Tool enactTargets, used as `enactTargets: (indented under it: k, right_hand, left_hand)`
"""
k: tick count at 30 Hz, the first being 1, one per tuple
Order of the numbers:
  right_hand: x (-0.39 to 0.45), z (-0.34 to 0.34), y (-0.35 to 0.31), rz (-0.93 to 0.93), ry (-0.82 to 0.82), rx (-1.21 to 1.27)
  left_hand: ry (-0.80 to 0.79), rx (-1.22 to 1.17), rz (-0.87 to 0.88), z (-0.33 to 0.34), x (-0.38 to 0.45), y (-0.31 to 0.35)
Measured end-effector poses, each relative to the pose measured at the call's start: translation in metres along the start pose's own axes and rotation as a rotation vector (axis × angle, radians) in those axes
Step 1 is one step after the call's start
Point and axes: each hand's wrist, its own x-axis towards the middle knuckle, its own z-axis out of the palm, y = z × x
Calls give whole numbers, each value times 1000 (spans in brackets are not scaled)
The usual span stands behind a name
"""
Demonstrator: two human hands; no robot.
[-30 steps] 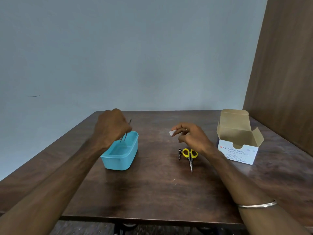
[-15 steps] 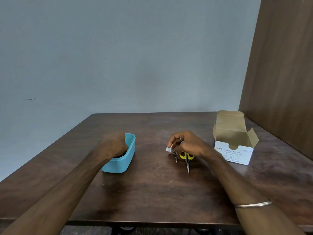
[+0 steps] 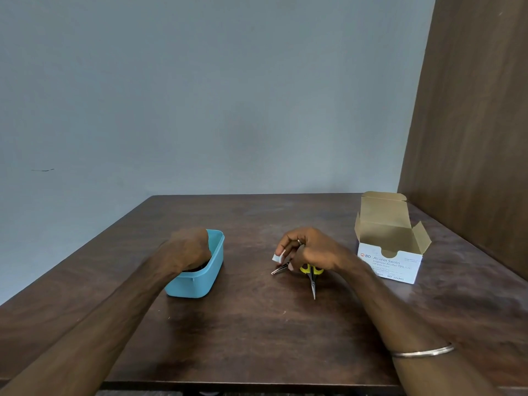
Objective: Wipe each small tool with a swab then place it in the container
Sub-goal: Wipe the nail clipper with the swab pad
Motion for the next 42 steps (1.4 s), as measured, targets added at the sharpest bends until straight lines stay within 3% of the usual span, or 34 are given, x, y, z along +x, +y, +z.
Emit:
enactTargets:
  k: [6,14,20,24,27,33,38,42]
  right_hand:
    - [0,0,1,-40,-15,-51]
    - [1,3,-1,-60,23,77]
    - [9,7,-4,-83,269,396]
    - [11,0,-1,-31,418,622]
    - [11,-1,2,-3,438,765]
    - [13,2,0,-16,412,843]
    - [14,9,-3,-14,397,790]
    - [13,7,-3,-1,360,773]
  left_hand:
    - [45,-34,9,-1,-1,-2]
    - [427,-46,151,-12,-13,8]
    - [688,-357,410,-12,-26,41]
    - [752,-570,473,2,-30,63]
    - [725,-679,482,16,-27,77]
    - [433,-935,429,46,-1,87]
    - [433,-1009,483,56,7,90]
    - [378,-1203,436,59,7,88]
